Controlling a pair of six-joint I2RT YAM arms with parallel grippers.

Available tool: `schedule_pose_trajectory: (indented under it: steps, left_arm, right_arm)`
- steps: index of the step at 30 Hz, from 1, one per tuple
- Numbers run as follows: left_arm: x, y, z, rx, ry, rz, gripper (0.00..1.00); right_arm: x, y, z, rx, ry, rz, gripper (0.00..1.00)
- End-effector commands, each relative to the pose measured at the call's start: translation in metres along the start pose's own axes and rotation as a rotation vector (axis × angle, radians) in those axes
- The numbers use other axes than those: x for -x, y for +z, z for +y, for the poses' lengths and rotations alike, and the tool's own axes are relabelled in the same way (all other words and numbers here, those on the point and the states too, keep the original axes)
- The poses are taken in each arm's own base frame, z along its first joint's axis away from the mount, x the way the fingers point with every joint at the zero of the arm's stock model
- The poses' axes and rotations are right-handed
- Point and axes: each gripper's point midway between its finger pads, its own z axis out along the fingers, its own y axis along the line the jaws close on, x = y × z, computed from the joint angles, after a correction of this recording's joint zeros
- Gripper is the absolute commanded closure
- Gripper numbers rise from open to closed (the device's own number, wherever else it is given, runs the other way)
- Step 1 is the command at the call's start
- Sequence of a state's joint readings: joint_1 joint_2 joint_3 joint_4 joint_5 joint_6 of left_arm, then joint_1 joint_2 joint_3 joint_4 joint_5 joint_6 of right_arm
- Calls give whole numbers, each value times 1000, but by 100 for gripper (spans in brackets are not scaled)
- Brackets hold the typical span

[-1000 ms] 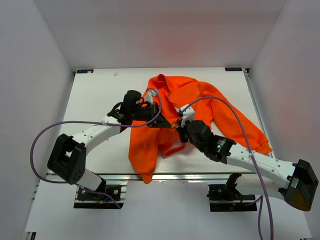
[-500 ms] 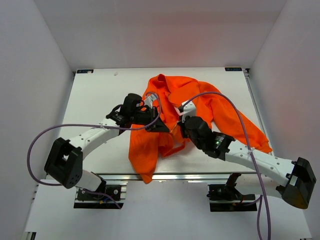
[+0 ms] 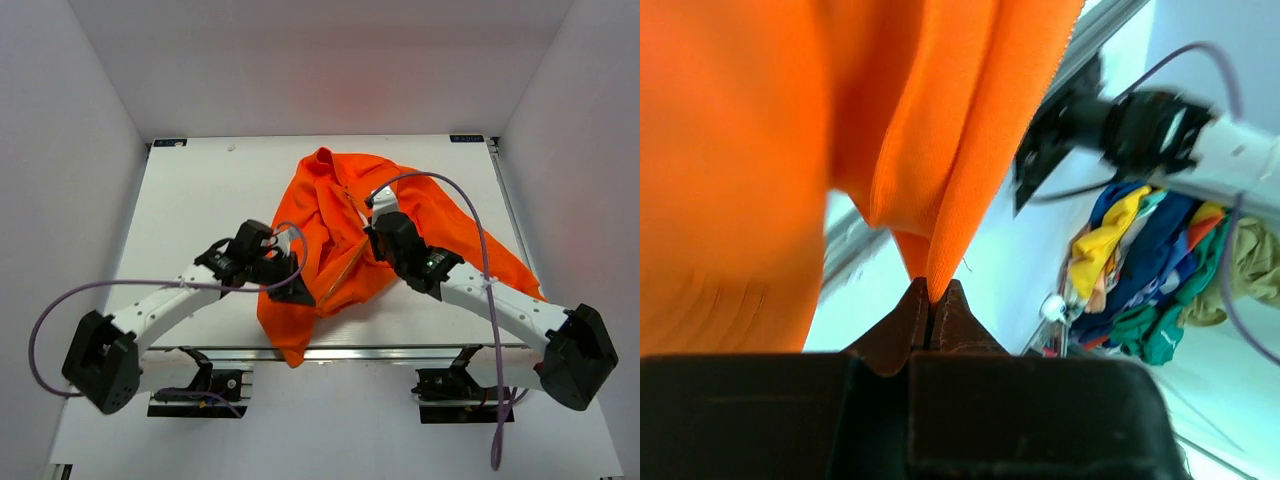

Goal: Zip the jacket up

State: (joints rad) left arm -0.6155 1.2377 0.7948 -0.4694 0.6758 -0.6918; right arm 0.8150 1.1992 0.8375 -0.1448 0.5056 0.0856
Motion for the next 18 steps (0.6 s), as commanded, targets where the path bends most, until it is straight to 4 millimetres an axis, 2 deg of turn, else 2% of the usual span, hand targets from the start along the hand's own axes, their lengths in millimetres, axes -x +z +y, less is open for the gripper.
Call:
schedule_pose_trajectory:
  steps: [1,2,3,4,5,6,8,9,10,11,12,13,14,15,17,18]
  left_arm:
    - [-73,-18,27,63,-132,175,100]
    - [-80,-19,33,80,-154,181,100]
    - [-89,-20,39,86,-168,184,100]
    - [-93,-20,40,81,-185,185,100]
    - [-95,-19,41,75,-189,181,100]
    - [-100,-19,46,78,-202,184,100]
    - [-102,-18,50,87,-212,184,100]
    - [-104,-17,53,96,-217,187,100]
    - [-107,-17,56,104,-228,196,100]
    - [-107,-16,56,104,-230,196,100]
    - [-109,-16,58,106,-234,199,100]
    - [-111,-16,59,109,-243,201,100]
    - [-112,-16,60,107,-244,201,100]
    - [-114,-16,61,112,-251,204,100]
    - [-119,-16,65,115,-270,215,100]
    - [-119,-15,65,114,-273,216,100]
  right_arm:
    - [46,24,-50,-135,53,-134,100]
    - [54,31,-54,-141,68,-149,100]
    - [62,40,-71,-174,66,-169,100]
    - [54,58,-71,-165,46,-133,100]
    - [71,65,-78,-179,53,-160,100]
    - [67,85,-92,-209,56,-145,100]
    - [77,104,-103,-210,61,-158,100]
    - [99,112,-125,-241,91,-193,100]
    - [92,134,-128,-231,92,-162,100]
    - [100,144,-138,-238,111,-172,100]
    - [131,149,-160,-260,138,-227,100]
    - [123,173,-163,-259,137,-196,100]
    - [129,182,-173,-274,143,-200,100]
    - [148,200,-190,-297,160,-229,100]
    - [155,220,-208,-313,174,-223,100]
    - [171,239,-216,-320,175,-252,100]
